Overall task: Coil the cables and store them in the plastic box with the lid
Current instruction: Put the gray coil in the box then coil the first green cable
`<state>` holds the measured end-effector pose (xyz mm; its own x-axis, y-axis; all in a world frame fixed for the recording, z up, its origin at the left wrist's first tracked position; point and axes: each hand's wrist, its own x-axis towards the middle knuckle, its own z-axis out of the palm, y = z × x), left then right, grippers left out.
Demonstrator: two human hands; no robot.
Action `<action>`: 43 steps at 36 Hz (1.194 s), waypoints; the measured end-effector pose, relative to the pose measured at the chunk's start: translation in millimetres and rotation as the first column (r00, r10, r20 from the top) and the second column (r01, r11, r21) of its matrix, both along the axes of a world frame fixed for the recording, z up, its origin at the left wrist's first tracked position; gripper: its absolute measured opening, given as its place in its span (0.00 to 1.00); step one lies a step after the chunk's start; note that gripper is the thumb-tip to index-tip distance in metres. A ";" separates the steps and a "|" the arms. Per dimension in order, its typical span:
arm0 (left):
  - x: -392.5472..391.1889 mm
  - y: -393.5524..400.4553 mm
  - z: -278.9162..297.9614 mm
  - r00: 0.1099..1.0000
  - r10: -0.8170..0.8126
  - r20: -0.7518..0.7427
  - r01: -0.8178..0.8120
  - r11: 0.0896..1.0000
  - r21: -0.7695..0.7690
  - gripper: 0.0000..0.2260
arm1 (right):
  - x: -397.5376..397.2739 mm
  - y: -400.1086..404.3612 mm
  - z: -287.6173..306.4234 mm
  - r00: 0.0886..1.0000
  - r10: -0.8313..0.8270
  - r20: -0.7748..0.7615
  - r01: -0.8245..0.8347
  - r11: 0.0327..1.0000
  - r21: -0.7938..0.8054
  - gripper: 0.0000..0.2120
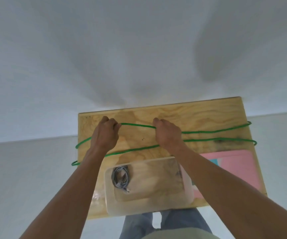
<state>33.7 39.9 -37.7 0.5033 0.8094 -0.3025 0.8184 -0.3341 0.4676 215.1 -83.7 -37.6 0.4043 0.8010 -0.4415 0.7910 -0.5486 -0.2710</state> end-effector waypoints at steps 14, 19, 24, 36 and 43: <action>-53.4 12.0 107.1 0.905 0.222 0.363 -0.319 0.918 0.235 0.20 | -20.1 29.9 142.9 0.989 -0.067 -0.129 0.132 0.785 0.605 0.03; -57.5 0.3 165.9 0.774 0.233 0.589 -0.433 0.873 0.225 0.18 | -43.1 28.3 188.9 0.960 -0.070 -0.273 0.246 0.678 0.693 0.03; -42.9 -11.4 223.3 0.583 0.315 0.749 -0.457 0.889 -0.018 0.16 | -52.8 15.3 209.1 0.936 -0.083 -0.343 0.317 0.624 0.715 0.19; 1.4 -40.9 305.2 -0.015 0.792 0.611 -0.011 0.610 -0.792 0.11 | -81.2 -53.1 228.4 0.833 0.252 -0.492 0.062 0.842 0.537 0.07; 24.2 -60.1 329.4 0.006 0.724 0.689 0.053 0.688 -0.724 0.14 | -44.5 -79.3 247.7 0.688 0.237 -0.686 0.294 0.773 0.563 0.07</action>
<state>58.0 -20.2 291.7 0.3474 0.9094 -0.2285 -0.4800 0.3818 0.7898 170.6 -163.0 210.1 0.2214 0.9747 -0.0305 0.2031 -0.0766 -0.9761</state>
